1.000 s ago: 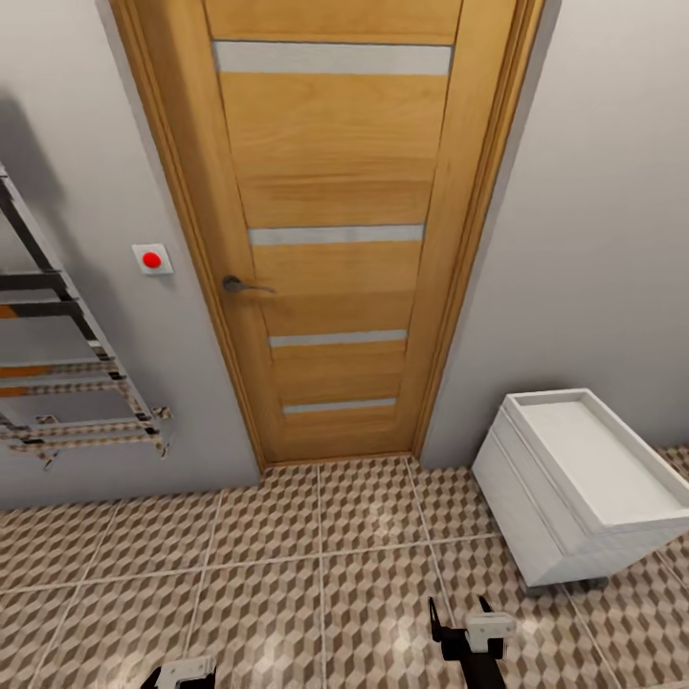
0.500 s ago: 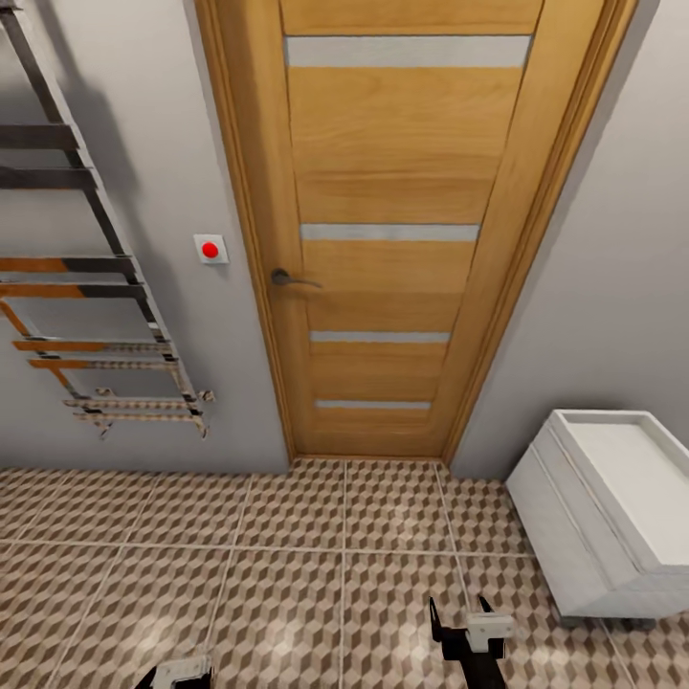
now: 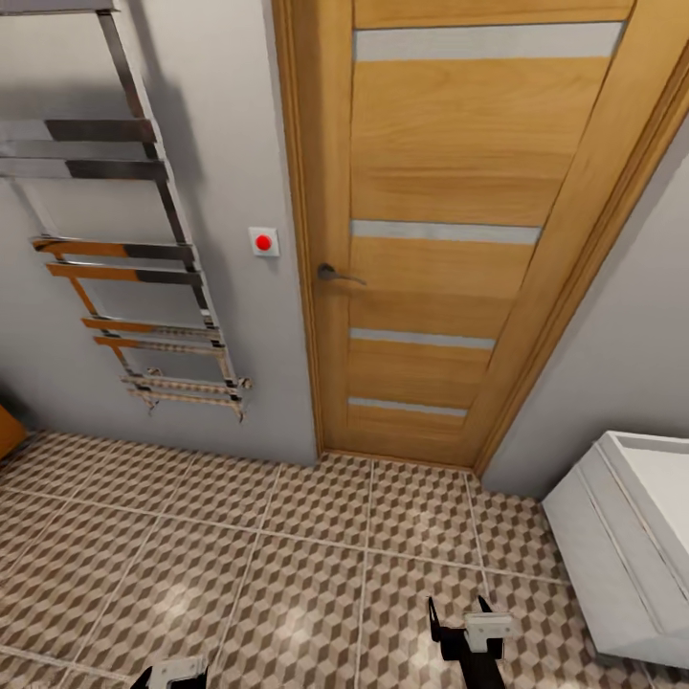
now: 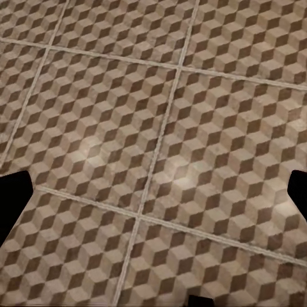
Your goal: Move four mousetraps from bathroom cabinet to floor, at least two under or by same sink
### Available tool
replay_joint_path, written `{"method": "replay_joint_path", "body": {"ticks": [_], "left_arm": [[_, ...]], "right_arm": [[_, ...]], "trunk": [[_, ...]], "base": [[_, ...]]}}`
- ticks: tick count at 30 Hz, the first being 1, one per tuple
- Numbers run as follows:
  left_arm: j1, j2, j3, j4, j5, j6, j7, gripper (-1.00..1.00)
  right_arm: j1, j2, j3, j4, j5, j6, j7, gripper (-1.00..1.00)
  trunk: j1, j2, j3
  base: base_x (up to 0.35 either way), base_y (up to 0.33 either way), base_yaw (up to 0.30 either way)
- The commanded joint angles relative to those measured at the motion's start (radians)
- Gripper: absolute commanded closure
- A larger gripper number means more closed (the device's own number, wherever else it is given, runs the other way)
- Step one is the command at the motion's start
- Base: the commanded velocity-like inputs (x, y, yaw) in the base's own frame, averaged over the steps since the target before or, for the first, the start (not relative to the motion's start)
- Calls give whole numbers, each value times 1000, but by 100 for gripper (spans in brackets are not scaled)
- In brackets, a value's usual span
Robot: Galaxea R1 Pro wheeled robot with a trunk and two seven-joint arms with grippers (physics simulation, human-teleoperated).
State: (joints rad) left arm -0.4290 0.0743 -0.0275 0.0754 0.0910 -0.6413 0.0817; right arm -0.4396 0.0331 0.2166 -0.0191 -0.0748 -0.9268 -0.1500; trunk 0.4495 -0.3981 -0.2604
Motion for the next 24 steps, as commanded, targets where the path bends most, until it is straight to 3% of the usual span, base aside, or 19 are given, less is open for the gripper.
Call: {"method": "replay_joint_path", "body": {"ticks": [1, 24], "left_arm": [[-2, 0, -4, 4, 9, -6, -2, -100], [-2, -1, -4, 4, 9, -6, -3, -100]], "right_arm": [[-1, 0, 9, 1, -8, -3, -3, -100], [-1, -2, 9, 1, -7, -3, -3, -100]], "trunk": [[1, -2, -2], [1, -2, -15]], "base": [[0, 0, 268], [0, 0, 253]]}}
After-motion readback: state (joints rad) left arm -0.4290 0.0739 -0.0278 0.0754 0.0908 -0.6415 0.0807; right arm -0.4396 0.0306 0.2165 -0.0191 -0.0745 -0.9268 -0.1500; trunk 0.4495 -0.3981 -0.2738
